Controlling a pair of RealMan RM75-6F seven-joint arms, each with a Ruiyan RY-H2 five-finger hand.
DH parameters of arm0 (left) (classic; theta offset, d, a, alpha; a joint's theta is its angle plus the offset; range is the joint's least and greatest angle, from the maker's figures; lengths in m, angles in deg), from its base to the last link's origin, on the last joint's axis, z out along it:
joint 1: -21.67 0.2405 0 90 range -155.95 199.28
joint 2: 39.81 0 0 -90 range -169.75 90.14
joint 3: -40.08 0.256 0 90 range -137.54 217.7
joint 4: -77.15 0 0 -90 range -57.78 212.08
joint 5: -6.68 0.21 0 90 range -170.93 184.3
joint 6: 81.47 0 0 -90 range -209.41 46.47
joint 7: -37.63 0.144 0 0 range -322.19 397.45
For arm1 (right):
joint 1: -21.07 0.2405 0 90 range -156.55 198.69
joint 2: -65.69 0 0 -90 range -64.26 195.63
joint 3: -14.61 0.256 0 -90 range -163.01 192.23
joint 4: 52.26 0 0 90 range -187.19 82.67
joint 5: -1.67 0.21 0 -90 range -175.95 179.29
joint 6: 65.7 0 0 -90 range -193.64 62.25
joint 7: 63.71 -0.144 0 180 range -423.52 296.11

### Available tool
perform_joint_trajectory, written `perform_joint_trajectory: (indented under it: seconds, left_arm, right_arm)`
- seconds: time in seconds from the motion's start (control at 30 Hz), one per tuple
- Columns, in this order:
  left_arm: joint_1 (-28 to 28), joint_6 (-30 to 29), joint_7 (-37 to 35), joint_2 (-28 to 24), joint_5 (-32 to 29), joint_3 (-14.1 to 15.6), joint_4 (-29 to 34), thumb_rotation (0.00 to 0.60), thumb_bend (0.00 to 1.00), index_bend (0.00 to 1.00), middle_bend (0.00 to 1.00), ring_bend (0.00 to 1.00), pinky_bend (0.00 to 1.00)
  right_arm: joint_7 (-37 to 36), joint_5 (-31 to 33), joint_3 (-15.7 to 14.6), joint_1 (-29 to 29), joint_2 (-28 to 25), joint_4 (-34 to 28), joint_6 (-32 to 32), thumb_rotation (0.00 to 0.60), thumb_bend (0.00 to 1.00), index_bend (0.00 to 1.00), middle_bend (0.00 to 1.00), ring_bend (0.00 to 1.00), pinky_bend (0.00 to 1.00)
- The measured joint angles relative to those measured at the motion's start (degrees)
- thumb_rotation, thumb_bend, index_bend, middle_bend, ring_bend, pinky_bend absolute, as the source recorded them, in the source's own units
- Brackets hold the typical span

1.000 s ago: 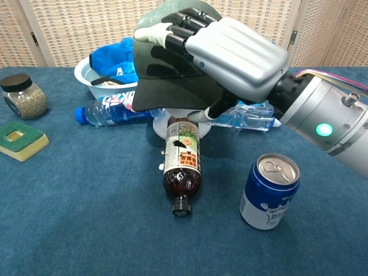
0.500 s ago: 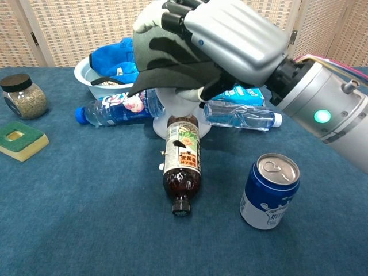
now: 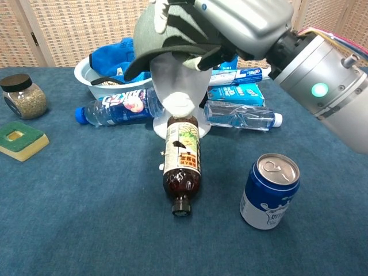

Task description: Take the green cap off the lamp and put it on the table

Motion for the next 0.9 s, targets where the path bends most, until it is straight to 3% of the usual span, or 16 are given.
perform_joint_trajectory:
  seconds: [0.17,0.57,0.9]
  left_arm:
    - [-0.04,0.1,0.08,-0.02,-0.18,-0.04,0.0,0.6,0.23,0.26,0.17,0.16,0.0]
    - [-0.2,0.36,-0.13,0.07,-0.32,-0.08,-0.28,0.6,0.23,0.26,0.17,0.16,0.0]
    - [-0.38,0.74,-0.44,0.3,-0.47,-0.08,-0.82,0.6,0.23,0.26,0.17,0.16,0.0]
  right_arm:
    - [-0.23,0.4,-0.16,0.55,0.16,0.61,-0.39,0.6,0.54,0.65,0.35,0.1,0.0]
    - [-1.71,1.88,2.67,2.9,2.25,4.66,1.8,0.6,0.57,0.89,0.47,0.21,0.0]
    - [-1.88,4.22,6.05,5.47,2.04,5.64,2.5,0.6,0.57,0.93,0.49,0.22,0.0]
